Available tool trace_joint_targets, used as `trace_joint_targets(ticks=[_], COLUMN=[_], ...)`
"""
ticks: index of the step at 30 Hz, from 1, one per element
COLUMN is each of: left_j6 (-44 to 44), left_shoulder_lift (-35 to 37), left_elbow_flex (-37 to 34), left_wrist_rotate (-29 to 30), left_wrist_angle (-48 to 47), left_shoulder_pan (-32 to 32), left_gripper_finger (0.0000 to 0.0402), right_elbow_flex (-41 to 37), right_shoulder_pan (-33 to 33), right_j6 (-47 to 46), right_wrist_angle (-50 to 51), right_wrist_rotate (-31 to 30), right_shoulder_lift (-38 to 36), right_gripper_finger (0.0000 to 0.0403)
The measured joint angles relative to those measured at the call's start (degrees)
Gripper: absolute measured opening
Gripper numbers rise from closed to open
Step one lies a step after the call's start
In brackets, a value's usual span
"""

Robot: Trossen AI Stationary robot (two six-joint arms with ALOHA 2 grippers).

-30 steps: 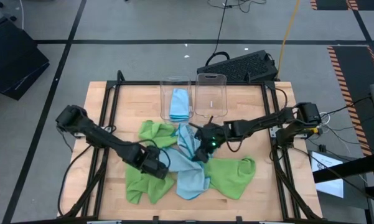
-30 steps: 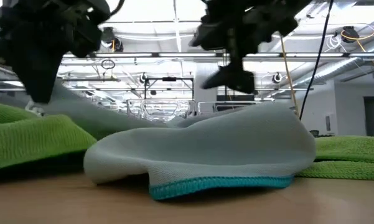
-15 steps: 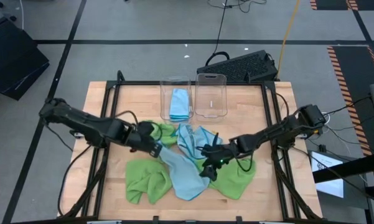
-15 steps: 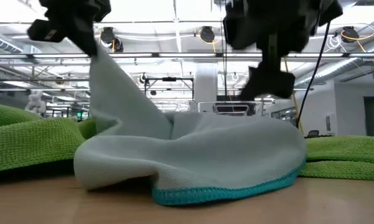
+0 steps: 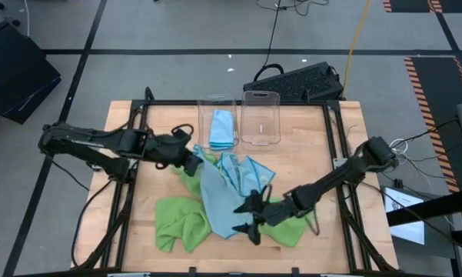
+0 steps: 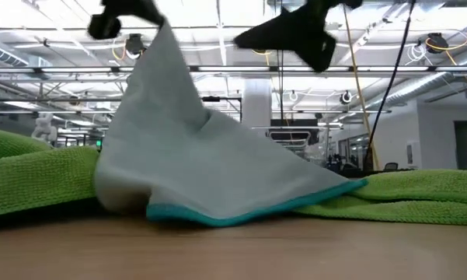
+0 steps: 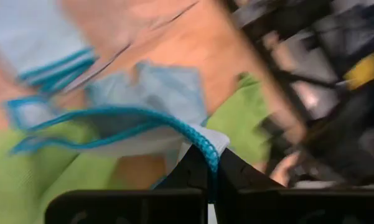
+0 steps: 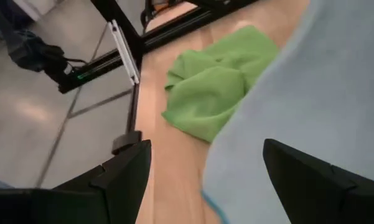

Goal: Fold microfiber towels
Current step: Fold the bottom blue microfiber towel

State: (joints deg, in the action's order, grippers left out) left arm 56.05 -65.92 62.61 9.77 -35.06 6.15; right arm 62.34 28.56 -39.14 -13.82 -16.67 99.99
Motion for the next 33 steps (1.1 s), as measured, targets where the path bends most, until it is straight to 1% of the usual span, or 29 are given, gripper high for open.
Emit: trace_joint_targets(ticks=[4, 5, 9, 14, 18, 22, 27, 33], left_j6=[-3.84, -4.64, -7.46, -10.74, -12.47, -14.21, -15.11, -15.25], left_shoulder_lift=[0.03, 0.03, -0.04, 0.64, 1.33, 1.54, 1.52, 1.49], left_elbow_flex=[0.00, 0.06, 0.07, 0.03, 0.05, 0.00, 0.00, 0.00], left_wrist_rotate=[-3.01, -3.89, -6.29, -7.01, -7.06, -8.46, -9.76, -9.78], left_wrist_angle=[6.03, 6.67, 5.95, 3.52, 3.13, 3.02, 2.92, 2.91], left_shoulder_pan=[-2.24, -2.78, -4.24, -5.62, -7.23, -8.69, -9.29, -9.29], left_gripper_finger=[0.0002, 0.0002, 0.0002, 0.0002, 0.0002, 0.0001, 0.0003, 0.0003], right_elbow_flex=[8.08, 10.44, 18.51, 23.72, 24.42, 24.42, 24.42, 24.42], right_shoulder_pan=[0.40, 0.43, -0.13, -0.35, 1.53, 3.35, 3.82, 1.63], right_j6=[-0.87, -0.94, -2.09, -5.21, -8.24, -10.95, -12.55, -11.00], right_wrist_angle=[2.35, 4.09, 9.31, 9.23, 11.70, 17.21, 16.97, 14.90], right_wrist_rotate=[-0.31, -1.51, -6.84, -7.28, -7.81, -11.78, -13.30, -13.11], right_shoulder_lift=[9.35, 11.64, 19.30, 25.45, 26.81, 26.69, 26.63, 26.66], right_gripper_finger=[0.0274, 0.0266, 0.0238, 0.0224, 0.0207, 0.0193, 0.0192, 0.0191])
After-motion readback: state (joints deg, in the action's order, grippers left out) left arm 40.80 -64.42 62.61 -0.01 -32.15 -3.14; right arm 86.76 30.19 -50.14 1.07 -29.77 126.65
